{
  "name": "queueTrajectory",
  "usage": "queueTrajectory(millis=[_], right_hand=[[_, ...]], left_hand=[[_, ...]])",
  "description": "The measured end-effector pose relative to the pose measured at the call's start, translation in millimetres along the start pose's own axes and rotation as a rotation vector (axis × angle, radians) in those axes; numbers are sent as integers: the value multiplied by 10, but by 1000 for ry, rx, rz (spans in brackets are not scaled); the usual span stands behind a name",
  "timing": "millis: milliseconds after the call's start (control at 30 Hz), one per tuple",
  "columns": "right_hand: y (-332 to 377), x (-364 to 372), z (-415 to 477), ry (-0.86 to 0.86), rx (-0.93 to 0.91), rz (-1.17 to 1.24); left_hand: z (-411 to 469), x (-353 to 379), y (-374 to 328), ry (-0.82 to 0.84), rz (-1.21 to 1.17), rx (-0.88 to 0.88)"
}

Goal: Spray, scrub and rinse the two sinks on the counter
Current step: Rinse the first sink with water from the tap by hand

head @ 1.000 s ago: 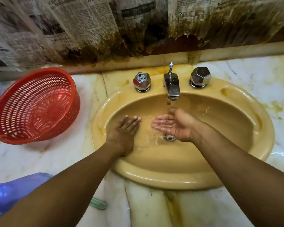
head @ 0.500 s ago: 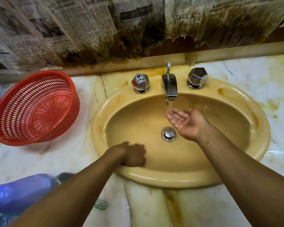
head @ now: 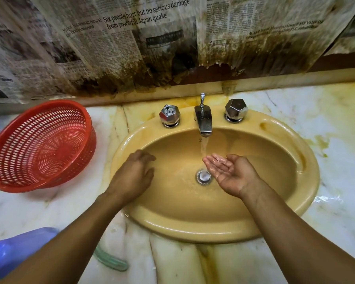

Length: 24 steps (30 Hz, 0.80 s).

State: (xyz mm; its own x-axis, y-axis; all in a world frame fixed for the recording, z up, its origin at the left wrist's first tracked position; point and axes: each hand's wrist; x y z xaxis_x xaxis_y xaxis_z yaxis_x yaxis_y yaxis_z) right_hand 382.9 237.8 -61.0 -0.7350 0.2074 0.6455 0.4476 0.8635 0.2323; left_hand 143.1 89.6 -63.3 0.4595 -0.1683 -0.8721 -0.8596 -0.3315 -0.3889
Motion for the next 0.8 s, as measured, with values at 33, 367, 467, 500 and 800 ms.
queueTrajectory(millis=[33, 367, 467, 500, 800], right_hand=[[1, 100, -2, 13, -5, 7], [159, 554, -330, 11, -155, -102], [300, 820, -468, 111, -267, -239], [336, 896, -475, 126, -283, -270], [189, 527, -213, -49, -173, -203]], left_hand=[[47, -38, 9, -87, -77, -10], [779, -485, -1177, 11, -874, 128], [1067, -425, -1266, 169, -683, 166], [1134, -405, -1270, 171, -615, 160], [1331, -241, -1175, -53, -1079, -10]])
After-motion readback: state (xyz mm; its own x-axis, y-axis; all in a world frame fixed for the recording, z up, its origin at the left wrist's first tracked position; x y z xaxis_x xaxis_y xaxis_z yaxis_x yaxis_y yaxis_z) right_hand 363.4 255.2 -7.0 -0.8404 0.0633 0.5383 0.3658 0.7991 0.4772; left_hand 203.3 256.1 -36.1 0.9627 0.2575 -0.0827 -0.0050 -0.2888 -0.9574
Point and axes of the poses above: each hand's wrist, its own z-axis towards the middle knuckle, its own x-axis out of the palm, y = z × x, and after that the axes turned 11 degrees about y, right-handed
